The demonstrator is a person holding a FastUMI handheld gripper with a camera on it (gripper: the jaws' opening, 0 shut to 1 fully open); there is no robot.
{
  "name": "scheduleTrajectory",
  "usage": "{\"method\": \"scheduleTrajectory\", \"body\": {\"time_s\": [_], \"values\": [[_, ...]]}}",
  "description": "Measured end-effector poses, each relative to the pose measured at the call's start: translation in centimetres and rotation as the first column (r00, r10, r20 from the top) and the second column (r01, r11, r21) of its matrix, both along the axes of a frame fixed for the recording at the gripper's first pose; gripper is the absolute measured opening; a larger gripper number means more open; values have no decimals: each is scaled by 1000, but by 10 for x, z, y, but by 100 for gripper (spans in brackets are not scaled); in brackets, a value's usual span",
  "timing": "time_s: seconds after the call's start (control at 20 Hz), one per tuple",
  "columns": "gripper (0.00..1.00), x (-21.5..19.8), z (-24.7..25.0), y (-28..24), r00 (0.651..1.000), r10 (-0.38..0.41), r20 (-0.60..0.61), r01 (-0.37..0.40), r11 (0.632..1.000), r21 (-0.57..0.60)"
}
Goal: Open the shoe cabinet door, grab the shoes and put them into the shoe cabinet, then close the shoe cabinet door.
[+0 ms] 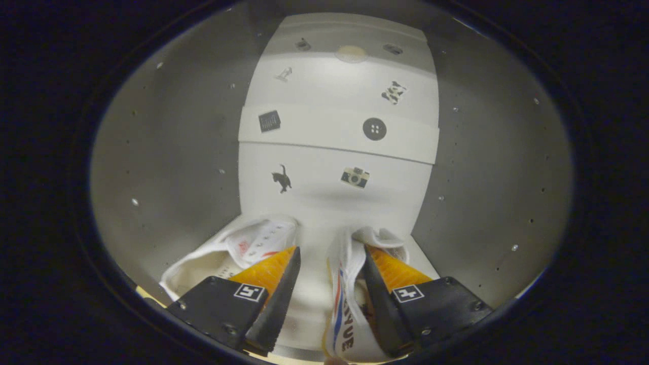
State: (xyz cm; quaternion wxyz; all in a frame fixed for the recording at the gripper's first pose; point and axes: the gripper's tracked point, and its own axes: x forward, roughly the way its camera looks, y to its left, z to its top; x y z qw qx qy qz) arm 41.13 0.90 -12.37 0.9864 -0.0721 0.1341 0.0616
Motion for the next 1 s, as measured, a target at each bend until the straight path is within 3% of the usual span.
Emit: {"method": "scheduleTrajectory", "body": {"time_s": [0.15, 0.65, 1.0], "values": [[96, 8, 6, -3, 1000, 7, 20, -6, 999, -45], [97, -9, 33, 15, 991, 90, 95, -88, 996, -25], [100, -103, 60, 11, 989, 40, 144, -39, 999, -10]]}}
